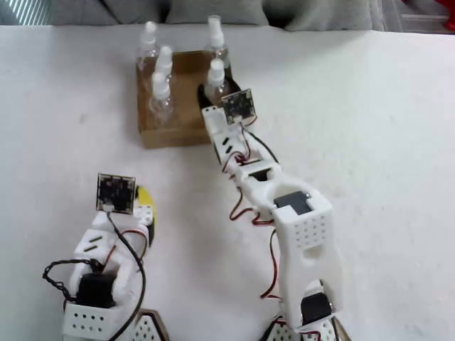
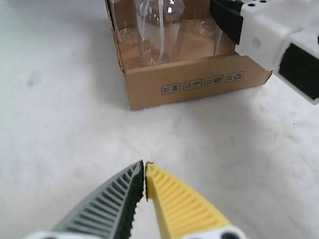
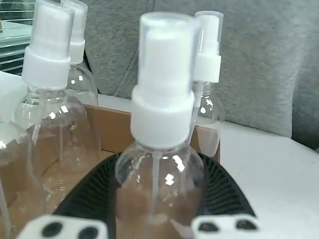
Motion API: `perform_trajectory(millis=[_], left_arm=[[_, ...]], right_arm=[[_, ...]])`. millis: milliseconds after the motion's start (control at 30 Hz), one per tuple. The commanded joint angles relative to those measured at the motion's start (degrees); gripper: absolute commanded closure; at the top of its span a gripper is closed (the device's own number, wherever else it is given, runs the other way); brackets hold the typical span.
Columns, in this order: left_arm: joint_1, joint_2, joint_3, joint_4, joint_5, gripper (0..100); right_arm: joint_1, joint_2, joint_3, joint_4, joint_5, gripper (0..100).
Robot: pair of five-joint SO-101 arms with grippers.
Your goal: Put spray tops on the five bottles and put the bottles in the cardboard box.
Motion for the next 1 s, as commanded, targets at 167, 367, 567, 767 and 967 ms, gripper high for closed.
perform_trajectory(millis=[167, 367, 567, 767, 967], left_arm=[[0.4, -0.3, -0.2, 0.2, 0.7, 98], [0.3, -0.3, -0.2, 0.2, 0.7, 98], [0.3, -0.3, -0.2, 0.2, 0.7, 98], [0.3, -0.3, -0.2, 0.2, 0.7, 98], [0.4, -0.3, -0.2, 0.2, 0.7, 98]], right_arm=[[0.3, -0.9, -2.1, 0.5, 0.7, 98.0], [0.3, -0.9, -1.8, 0.6, 0.7, 94.8], [-0.1, -1.1, -1.8, 4.7, 0.7, 79.4], [-0.1, -1.3, -1.8, 4.7, 0.7, 73.1], [-0.4, -1.4, -1.8, 4.7, 0.7, 67.7]])
